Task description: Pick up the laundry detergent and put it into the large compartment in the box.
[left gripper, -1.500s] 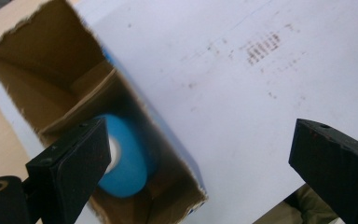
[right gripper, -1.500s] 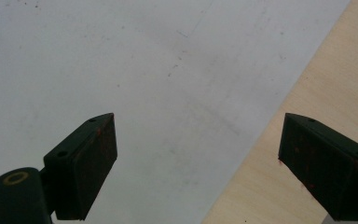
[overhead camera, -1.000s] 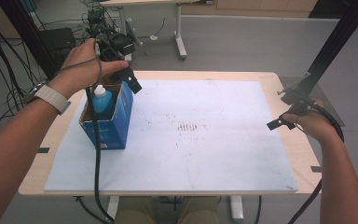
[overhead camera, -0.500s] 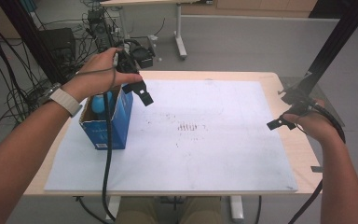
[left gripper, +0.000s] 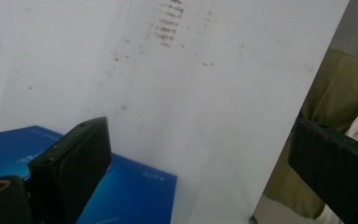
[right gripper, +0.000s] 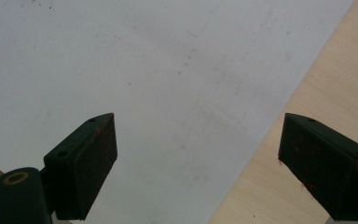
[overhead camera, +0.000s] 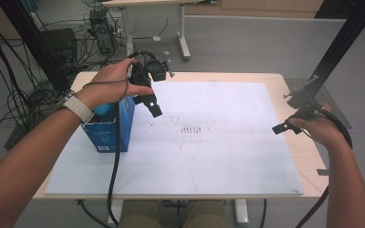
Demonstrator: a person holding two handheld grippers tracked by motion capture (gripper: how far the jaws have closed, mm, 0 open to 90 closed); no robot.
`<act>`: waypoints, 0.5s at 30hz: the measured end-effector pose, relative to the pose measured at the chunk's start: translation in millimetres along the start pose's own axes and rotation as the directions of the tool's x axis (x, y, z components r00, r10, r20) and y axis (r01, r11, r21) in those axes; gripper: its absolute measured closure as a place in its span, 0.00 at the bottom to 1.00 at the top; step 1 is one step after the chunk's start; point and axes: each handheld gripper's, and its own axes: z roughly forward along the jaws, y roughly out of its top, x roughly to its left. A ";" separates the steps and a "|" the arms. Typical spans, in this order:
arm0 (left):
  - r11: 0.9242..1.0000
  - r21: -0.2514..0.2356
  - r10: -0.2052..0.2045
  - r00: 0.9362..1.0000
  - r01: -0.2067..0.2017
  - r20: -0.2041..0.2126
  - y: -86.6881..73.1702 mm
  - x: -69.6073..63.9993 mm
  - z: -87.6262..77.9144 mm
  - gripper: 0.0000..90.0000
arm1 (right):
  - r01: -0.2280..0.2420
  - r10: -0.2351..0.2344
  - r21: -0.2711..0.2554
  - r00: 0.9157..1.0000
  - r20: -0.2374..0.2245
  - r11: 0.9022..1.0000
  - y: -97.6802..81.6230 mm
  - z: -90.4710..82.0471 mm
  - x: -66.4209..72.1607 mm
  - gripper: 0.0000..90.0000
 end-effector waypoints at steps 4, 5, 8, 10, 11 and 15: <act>1.000 0.015 0.005 1.000 -0.005 -0.006 3.9 -0.8 5.4 0.07 | 0.001 -0.001 -0.002 1.000 -0.003 1.000 0.1 1.1 0.6 0.13; 1.000 0.010 0.011 1.000 -0.011 -0.004 3.3 -1.0 6.7 0.07 | 0.000 -0.001 -0.001 1.000 -0.003 1.000 0.3 1.5 0.7 0.13; 0.999 0.006 0.037 0.999 -0.037 0.011 3.9 -1.8 11.2 0.07 | 0.000 0.000 0.000 1.000 -0.004 1.000 0.1 2.2 0.4 0.13; 0.999 0.005 0.049 0.999 -0.049 0.013 4.6 -3.8 13.7 0.07 | 0.001 -0.001 0.004 1.000 -0.003 1.000 0.7 2.4 0.4 0.13; 0.999 0.006 0.052 0.998 -0.052 0.019 5.1 -3.7 14.5 0.07 | 0.001 -0.001 0.004 1.000 -0.003 1.000 0.8 2.4 0.5 0.13; 0.998 0.021 0.066 0.998 -0.067 0.020 8.7 -8.8 19.6 0.07 | 0.001 -0.001 0.004 1.000 -0.002 1.000 1.3 2.3 1.1 0.13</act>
